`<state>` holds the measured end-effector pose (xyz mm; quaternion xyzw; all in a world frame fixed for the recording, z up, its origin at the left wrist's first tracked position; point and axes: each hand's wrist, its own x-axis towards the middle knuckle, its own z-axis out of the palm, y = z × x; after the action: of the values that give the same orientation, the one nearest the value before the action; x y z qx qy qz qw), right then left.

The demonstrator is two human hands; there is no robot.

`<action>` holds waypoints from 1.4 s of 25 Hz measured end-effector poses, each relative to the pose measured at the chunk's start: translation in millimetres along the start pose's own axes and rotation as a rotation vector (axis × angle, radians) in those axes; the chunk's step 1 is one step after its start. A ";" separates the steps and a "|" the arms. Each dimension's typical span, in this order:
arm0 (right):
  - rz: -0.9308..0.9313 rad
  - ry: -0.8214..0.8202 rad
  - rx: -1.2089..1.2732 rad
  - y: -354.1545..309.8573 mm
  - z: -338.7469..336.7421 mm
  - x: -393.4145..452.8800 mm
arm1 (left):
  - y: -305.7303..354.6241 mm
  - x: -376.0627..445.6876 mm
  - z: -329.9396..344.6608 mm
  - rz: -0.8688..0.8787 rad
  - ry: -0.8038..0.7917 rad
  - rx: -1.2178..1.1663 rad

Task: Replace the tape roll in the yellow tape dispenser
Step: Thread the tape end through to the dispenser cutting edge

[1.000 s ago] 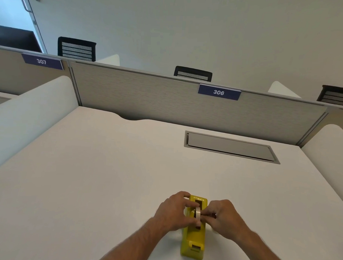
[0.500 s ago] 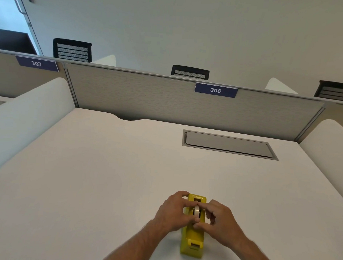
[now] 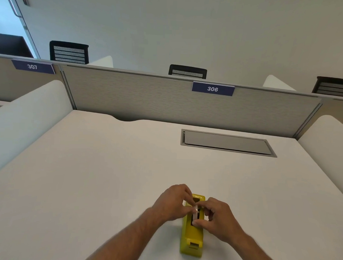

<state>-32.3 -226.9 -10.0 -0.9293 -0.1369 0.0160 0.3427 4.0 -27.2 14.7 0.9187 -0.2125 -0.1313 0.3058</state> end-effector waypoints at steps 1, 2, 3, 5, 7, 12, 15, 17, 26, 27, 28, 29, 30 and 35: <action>-0.007 -0.004 -0.003 -0.2 -0.7 0.9 | 2.1 2.6 -5.1 0.038 -0.050 0.037; -0.012 -0.006 -0.003 -0.3 -1.5 1.4 | 4.5 5.2 -9.9 0.062 -0.100 0.078; -0.016 -0.009 -0.002 -0.3 -1.8 1.9 | 6.4 7.8 -14.3 0.072 -0.138 0.113; -0.023 -0.012 -0.004 -0.5 -2.3 3.0 | 8.1 13.2 -19.3 0.081 -0.184 0.149; -0.027 -0.013 -0.002 -1.6 -3.2 3.9 | 9.3 18.0 -19.4 0.089 -0.214 0.156; -0.020 -0.021 -0.030 -4.0 -4.8 4.4 | 11.2 25.6 -21.1 0.098 -0.247 0.155; -0.008 -0.024 -0.033 -6.1 -5.1 3.8 | 10.9 27.2 -23.3 0.097 -0.248 0.151; -0.002 -0.027 -0.029 -7.0 -5.0 4.0 | 10.9 27.7 -24.7 0.101 -0.244 0.158; 0.008 -0.025 -0.006 -6.5 -6.3 5.6 | 16.9 21.0 -19.9 0.157 -0.244 0.316; 0.008 -0.024 -0.003 -6.2 -6.1 5.7 | 16.8 20.6 -20.7 0.164 -0.248 0.312; 0.009 -0.025 -0.002 -6.1 -5.8 5.8 | 16.5 20.3 -21.8 0.172 -0.252 0.306; 0.009 -0.026 -0.002 -6.3 -5.5 5.8 | 16.0 20.3 -23.4 0.179 -0.255 0.298; 0.010 -0.027 -0.006 -6.3 -5.4 5.8 | 15.7 20.3 -24.6 0.187 -0.260 0.290; 0.014 -0.035 -0.029 -6.3 -5.2 6.1 | 14.7 21.7 -29.6 0.232 -0.281 0.293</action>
<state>-27.3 -224.1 -1.6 -0.9346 -0.1367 0.0325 0.3269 29.4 -33.1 44.4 0.8955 -0.3738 -0.1897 0.1496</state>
